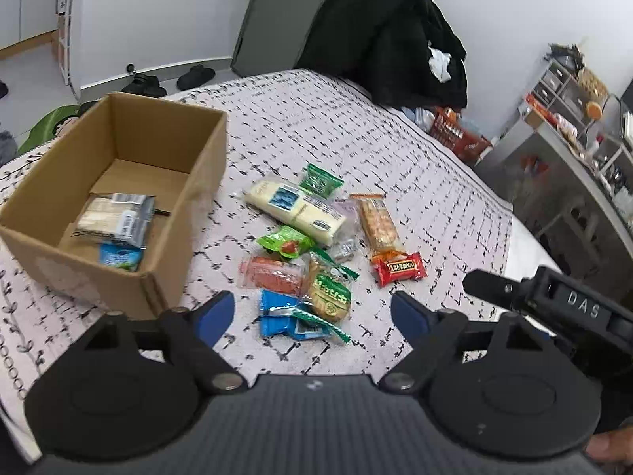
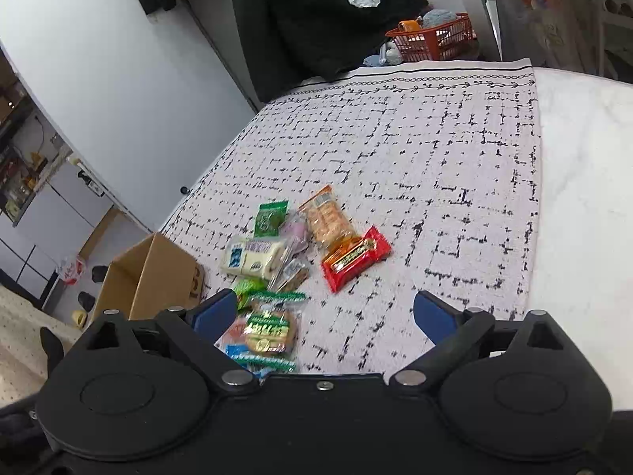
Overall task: Organize snacks
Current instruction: 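Move both tools back over the snack pile, then grasp the green round bread packet with left tool while right tool approaches red candy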
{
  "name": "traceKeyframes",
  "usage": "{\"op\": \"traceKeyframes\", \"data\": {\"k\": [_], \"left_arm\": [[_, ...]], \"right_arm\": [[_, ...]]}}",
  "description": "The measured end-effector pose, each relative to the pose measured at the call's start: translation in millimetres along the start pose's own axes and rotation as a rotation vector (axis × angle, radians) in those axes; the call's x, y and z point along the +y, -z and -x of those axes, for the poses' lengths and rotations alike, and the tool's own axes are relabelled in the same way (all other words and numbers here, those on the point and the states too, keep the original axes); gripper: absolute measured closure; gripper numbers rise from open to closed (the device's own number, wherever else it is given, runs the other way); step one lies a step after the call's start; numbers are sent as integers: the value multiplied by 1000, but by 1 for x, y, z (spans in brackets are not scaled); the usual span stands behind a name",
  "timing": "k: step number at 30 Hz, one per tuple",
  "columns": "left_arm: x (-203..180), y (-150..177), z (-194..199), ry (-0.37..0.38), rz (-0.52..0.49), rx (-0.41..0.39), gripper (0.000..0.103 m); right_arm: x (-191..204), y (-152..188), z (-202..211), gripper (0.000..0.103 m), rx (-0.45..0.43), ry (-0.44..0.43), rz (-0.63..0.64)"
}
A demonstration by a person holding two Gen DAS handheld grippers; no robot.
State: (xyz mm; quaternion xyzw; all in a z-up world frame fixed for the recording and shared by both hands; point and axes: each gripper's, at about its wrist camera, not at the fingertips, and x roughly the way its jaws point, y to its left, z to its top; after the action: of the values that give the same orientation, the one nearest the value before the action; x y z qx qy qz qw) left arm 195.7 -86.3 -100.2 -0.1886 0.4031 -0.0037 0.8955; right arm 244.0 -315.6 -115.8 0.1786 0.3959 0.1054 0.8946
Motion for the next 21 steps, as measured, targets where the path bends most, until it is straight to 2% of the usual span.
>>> {"op": "traceKeyframes", "data": {"k": [10, 21], "left_arm": [[-17, -3, -47, -32, -74, 59, 30], [-27, -6, -100, -55, -129, 130, 35]], "right_arm": [[-26, -6, -31, 17, 34, -18, -93], [-41, -14, -70, 19, 84, -27, -124]]}}
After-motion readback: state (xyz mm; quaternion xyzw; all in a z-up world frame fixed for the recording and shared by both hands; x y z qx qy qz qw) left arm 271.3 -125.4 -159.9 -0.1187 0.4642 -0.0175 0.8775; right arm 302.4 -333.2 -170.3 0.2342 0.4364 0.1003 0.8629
